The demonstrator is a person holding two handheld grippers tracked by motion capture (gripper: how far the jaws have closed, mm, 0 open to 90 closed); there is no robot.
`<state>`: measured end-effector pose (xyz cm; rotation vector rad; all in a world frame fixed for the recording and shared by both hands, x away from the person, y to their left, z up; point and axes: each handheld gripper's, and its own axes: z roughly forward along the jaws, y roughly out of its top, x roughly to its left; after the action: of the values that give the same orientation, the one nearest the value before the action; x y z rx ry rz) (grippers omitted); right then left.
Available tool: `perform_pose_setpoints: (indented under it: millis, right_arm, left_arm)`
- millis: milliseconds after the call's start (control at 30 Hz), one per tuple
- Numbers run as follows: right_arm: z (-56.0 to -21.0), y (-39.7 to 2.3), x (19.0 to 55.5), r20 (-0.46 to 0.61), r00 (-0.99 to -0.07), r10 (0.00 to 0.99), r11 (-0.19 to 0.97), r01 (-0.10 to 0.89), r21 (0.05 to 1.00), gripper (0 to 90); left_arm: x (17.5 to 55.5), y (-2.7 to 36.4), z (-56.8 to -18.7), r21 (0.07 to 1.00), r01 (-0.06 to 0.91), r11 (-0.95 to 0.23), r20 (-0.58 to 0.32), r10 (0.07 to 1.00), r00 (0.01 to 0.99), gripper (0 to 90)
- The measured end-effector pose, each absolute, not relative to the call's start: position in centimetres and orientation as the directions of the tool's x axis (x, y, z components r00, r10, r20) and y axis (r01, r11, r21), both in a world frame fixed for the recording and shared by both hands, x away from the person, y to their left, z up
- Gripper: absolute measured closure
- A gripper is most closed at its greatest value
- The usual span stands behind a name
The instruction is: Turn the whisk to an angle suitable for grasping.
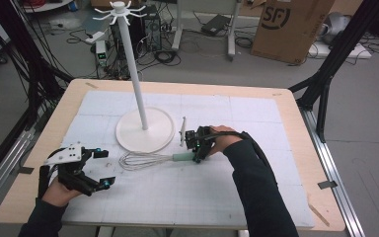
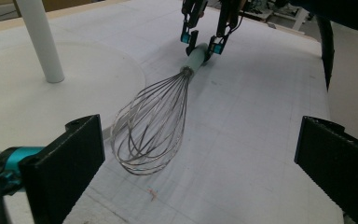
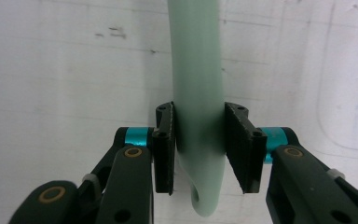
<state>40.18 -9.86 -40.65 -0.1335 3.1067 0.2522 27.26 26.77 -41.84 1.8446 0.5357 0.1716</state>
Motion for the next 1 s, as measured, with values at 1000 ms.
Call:
perform_pose_setpoints:
  millis: [1000]
  right_arm:
    - [-41.1,-8.9,38.3,-0.003,-0.995,-0.099,0.977,-0.098,0.190,61.7]
  left_arm:
    - [27.3,26.8,-41.8,0.930,0.277,-0.242,-0.149,0.440,0.886,2.0]
